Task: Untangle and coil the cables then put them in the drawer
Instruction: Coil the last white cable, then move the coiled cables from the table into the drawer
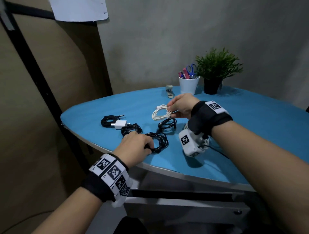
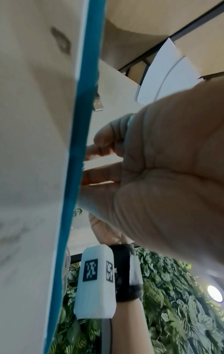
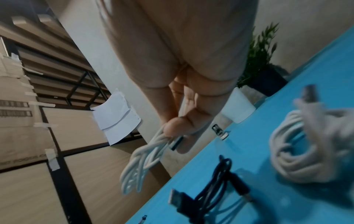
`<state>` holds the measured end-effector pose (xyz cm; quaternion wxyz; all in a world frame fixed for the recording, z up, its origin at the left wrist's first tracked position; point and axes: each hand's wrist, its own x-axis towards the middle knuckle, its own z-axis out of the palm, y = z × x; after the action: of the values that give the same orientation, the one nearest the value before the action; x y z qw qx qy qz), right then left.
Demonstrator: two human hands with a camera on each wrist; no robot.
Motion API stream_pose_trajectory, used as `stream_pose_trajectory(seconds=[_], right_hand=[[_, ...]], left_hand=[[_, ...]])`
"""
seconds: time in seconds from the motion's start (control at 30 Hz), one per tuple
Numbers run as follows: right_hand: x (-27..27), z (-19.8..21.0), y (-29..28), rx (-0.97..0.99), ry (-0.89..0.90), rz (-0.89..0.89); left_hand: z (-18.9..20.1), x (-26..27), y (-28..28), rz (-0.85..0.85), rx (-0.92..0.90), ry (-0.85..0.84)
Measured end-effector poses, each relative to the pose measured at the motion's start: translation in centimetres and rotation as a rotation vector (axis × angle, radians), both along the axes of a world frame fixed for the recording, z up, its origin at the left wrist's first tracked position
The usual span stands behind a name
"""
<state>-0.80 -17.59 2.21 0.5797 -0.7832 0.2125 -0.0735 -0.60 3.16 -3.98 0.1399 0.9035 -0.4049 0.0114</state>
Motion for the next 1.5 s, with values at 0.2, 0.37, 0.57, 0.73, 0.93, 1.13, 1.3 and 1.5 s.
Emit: stream_pose_trajectory(seconds=[0.2,0.37,0.57,0.73,0.93,1.13,1.3,1.5], right_hand=[[3.8,-0.1,2.2,-0.031,0.104,0.045],[5.4,-1.3,3.6,-0.738,0.311,0.214],[5.0,0.1,3.8,-0.225,0.182,0.153],[0.3,1.6,4.8,-0.046,-0.020,0.075],[-10.1,-0.5,8.0,0.119,-0.159,0.167],[-16.2,-7.0,9.9,0.111,-0.023,0.205],[-18.1,-14.3,9.1,-0.115,0.160,0.027],[-20.6,-20.0,9.7,-0.366,0.452,-0.012]], left_hand=[[0.6,0.9,1.2,0.014,0.038,0.116],[0.7,1.7,1.7,0.034,0.044,0.137],[0.1,1.7,2.5,0.012,0.006,0.074],[-0.4,-1.6,4.3,-0.117,-0.241,0.161],[-5.8,-5.0,5.2,-0.232,0.142,0.287],[-12.8,-5.9,4.3,-0.013,0.391,0.174],[-13.2,-5.9,4.3,0.055,0.361,0.285],[-13.0,-8.4,7.0,0.015,0.341,0.381]])
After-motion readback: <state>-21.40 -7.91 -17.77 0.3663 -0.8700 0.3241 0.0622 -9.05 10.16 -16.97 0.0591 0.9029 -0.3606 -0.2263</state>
